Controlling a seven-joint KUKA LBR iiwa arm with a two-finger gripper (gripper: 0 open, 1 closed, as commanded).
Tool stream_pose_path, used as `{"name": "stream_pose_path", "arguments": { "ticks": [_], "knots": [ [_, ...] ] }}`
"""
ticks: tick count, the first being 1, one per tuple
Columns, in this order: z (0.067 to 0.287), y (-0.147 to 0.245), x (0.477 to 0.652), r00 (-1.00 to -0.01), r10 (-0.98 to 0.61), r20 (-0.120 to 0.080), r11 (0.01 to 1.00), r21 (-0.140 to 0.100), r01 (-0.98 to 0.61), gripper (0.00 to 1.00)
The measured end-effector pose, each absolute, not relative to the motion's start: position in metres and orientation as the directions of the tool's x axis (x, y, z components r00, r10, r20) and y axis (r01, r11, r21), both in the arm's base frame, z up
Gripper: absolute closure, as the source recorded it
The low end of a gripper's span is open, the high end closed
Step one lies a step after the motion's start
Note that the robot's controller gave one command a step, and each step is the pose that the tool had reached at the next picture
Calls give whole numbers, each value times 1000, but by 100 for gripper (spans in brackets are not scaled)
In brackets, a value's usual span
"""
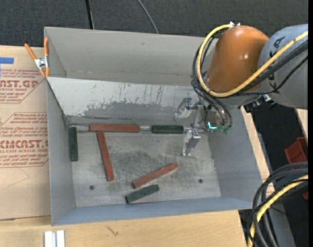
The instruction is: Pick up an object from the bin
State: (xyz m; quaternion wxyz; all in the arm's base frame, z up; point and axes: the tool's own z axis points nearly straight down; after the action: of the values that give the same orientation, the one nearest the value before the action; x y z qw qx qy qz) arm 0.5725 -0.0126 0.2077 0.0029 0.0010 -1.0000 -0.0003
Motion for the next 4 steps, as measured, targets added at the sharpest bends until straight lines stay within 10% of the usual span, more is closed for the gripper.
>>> {"name": "stream_pose_path", "arguments": {
  "ticks": [2, 3, 4],
  "knots": [
    [175, -17, 568, -998, -62, -9, 998, -1, -62, 0],
    [79, -9, 533, -981, -194, -15, 981, -2, -194, 100],
    [79, -9, 533, -981, -194, -15, 981, -2, -194, 100]
  ]
}}
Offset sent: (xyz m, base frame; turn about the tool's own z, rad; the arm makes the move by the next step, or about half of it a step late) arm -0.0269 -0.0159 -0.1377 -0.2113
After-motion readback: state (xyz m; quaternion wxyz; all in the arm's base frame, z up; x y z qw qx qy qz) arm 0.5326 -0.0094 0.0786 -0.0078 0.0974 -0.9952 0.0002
